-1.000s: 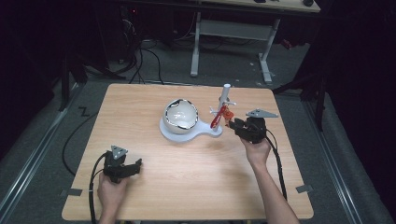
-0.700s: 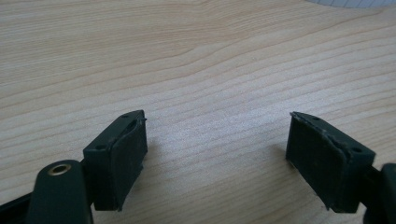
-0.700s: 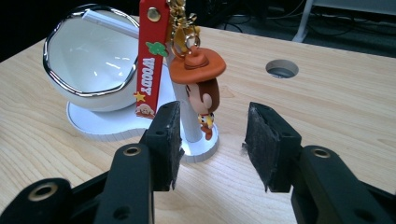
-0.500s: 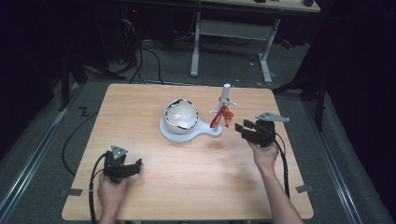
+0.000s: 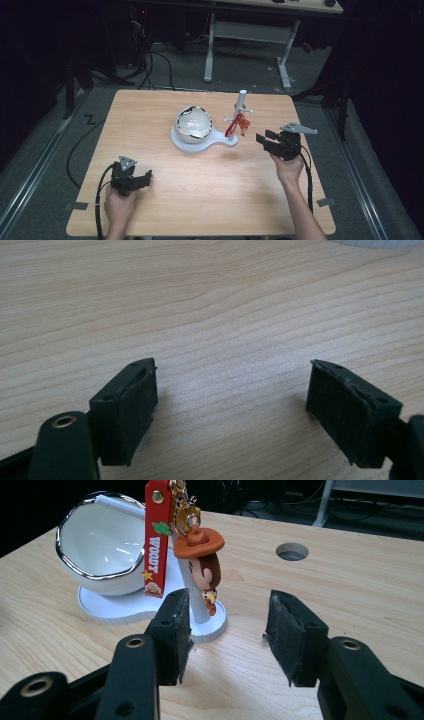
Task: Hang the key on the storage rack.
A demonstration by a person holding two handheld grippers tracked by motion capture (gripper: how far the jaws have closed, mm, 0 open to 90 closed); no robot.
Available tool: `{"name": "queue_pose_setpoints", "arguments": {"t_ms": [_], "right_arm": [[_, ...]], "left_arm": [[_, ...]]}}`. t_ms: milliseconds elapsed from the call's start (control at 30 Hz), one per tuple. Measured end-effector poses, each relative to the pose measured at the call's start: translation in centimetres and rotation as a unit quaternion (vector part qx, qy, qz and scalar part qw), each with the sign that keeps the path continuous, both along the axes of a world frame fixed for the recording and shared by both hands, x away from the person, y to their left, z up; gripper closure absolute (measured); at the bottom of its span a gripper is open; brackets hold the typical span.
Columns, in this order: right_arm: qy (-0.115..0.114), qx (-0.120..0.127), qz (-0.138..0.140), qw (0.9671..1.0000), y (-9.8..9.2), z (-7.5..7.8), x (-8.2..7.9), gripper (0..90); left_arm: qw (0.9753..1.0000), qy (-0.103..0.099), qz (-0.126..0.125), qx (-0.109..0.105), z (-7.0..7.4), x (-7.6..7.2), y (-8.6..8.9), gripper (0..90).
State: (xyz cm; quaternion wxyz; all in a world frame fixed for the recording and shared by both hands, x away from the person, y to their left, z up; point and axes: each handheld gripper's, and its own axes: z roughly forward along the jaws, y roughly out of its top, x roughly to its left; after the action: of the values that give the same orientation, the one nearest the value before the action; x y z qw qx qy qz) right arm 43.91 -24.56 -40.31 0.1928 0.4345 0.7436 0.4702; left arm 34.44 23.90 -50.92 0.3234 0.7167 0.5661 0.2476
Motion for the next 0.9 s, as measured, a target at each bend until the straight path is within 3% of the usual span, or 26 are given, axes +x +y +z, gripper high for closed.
{"name": "queue_pose_setpoints", "arguments": {"t_ms": [900], "right_arm": [[-0.017,0.019,-0.015,0.9996,-2.1,0.1,-1.7,49.4]], "left_arm": [[1.0,0.0,0.0,0.0,0.0,0.0,0.0,20.8]]}}
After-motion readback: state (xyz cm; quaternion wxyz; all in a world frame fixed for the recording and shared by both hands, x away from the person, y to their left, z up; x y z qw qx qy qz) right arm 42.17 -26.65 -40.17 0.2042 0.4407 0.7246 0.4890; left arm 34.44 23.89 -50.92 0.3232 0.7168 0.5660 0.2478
